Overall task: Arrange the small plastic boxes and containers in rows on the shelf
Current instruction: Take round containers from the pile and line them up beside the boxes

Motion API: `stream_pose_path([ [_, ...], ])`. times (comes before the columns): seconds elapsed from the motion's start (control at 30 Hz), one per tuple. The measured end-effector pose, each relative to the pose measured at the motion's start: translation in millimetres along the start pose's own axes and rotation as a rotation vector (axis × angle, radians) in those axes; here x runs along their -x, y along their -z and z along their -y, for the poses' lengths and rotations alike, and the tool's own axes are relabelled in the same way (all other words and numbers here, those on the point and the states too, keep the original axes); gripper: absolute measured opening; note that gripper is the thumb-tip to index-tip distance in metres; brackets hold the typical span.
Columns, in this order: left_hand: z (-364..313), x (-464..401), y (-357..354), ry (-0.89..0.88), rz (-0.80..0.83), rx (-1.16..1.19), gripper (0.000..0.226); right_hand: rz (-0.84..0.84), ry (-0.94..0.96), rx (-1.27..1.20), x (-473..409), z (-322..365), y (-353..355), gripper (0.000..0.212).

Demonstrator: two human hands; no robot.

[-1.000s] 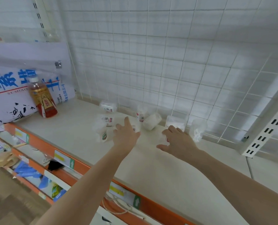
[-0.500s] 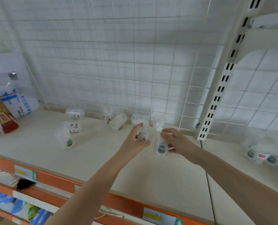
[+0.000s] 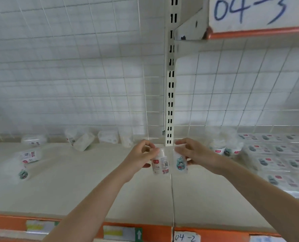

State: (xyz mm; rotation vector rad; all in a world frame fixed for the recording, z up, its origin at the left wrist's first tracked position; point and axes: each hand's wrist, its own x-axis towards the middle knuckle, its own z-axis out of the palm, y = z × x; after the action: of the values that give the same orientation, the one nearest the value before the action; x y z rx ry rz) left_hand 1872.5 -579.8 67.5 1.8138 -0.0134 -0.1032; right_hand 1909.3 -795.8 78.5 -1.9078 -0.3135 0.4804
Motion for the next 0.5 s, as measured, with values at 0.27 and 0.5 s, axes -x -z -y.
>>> stream_pose_path([
  [0.27, -30.3, -10.8, -80.5, -0.006, 0.086, -0.359, 0.052, 0.021, -0.025, 0.366, 45.4, -13.9, 54.0, 0.058],
  [0.5, -50.5, -18.4, -138.2, -0.064, 0.338, -0.491, 0.056, -0.124, -0.027, 0.629, 77.3, -35.8, 103.6, 0.057],
])
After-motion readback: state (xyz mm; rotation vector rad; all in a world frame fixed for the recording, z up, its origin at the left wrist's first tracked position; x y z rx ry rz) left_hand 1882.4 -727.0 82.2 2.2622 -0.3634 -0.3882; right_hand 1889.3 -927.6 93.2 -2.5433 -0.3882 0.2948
